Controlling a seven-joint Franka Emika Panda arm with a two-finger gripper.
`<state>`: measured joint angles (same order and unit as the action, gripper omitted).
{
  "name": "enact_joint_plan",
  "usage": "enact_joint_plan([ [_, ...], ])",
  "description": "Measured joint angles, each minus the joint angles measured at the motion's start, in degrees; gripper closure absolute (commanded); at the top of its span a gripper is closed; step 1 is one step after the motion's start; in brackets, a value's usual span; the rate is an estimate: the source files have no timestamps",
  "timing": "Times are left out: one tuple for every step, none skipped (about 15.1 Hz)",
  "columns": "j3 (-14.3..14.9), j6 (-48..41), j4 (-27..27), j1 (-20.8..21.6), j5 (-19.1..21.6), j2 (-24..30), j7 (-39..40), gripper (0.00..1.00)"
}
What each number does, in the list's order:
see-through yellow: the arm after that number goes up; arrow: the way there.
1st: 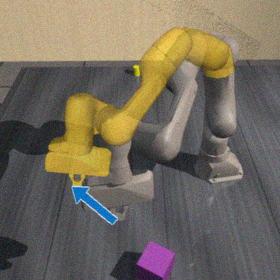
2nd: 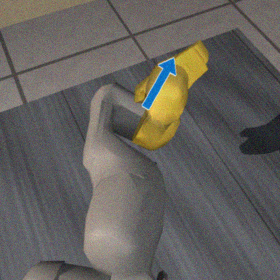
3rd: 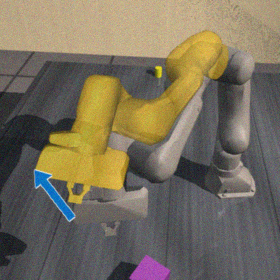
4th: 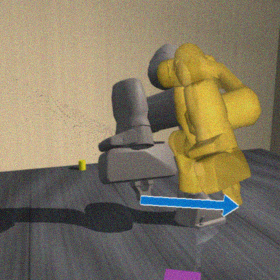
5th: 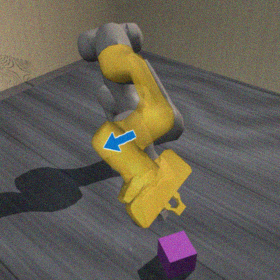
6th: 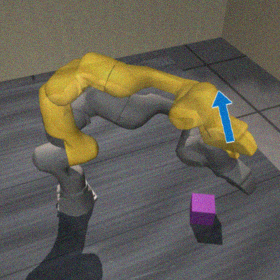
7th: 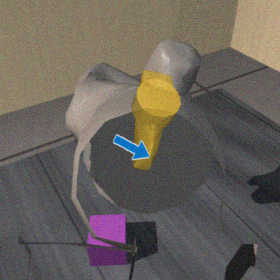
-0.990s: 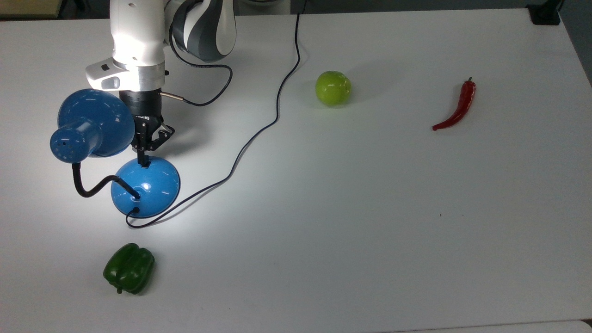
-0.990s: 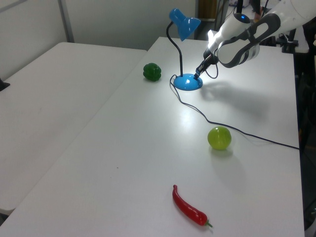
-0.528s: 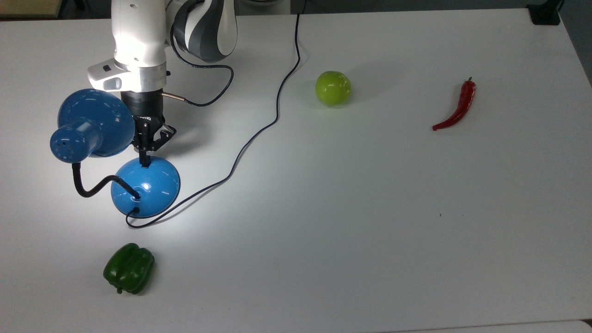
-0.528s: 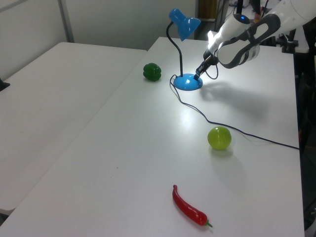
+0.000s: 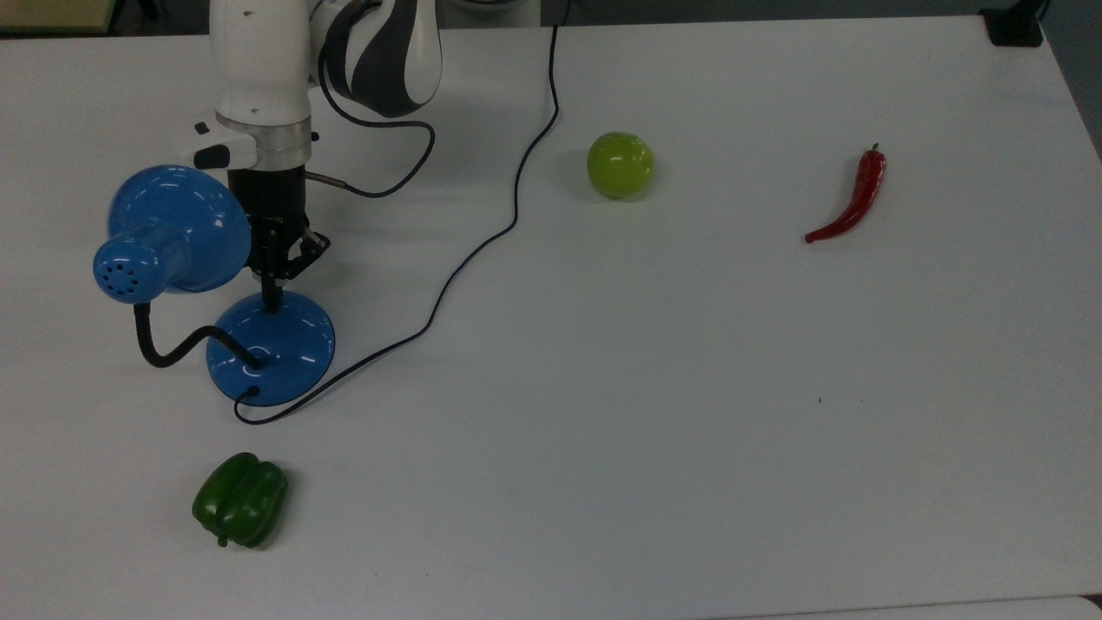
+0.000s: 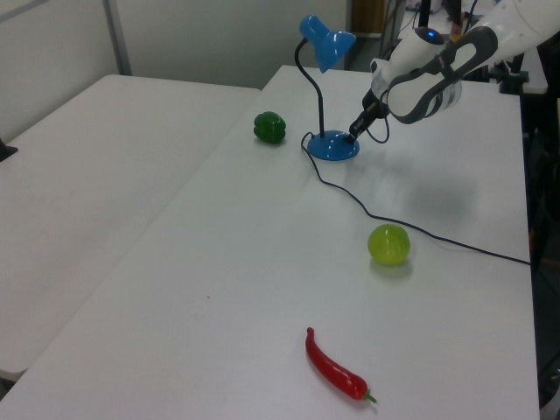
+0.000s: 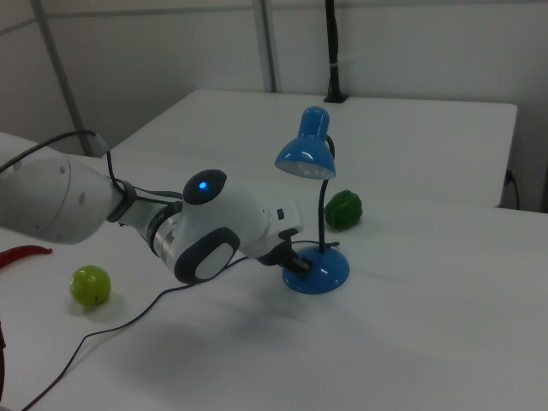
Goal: Turn off lamp
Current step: 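Lift the gripper up away from the lamp base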
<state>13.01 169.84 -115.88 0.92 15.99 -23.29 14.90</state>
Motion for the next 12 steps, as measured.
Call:
enact_joint_plan([
  [0.00,0.00,-0.03,0.00,0.00,0.02,0.00,1.00],
  [0.00,0.00,-0.05,-0.01,0.00,0.02,0.00,1.00],
  [0.00,0.00,-0.07,-0.01,0.00,0.03,0.00,1.00],
  [0.00,0.00,-0.12,-0.02,0.00,0.05,0.00,1.00],
  [0.00,-0.10,-0.22,-0.04,0.00,0.12,0.00,1.00],
  [0.00,-0.30,-0.37,-0.07,0.00,0.23,0.00,1.00],
  [0.00,-0.69,-0.63,-0.11,0.00,0.42,0.08,1.00],
  [0.00,-1.22,-0.87,-0.13,0.00,0.61,0.25,1.00],
  [0.00,-2.14,-1.11,-0.13,0.00,0.88,0.46,1.00],
  [0.00,-3.76,-1.33,-0.13,0.00,1.37,0.80,1.00],
  [0.00,-6.16,-1.44,-0.13,-0.01,2.11,1.21,1.00],
  [0.01,-8.47,-1.44,-0.13,-0.02,2.94,1.58,1.00],
])
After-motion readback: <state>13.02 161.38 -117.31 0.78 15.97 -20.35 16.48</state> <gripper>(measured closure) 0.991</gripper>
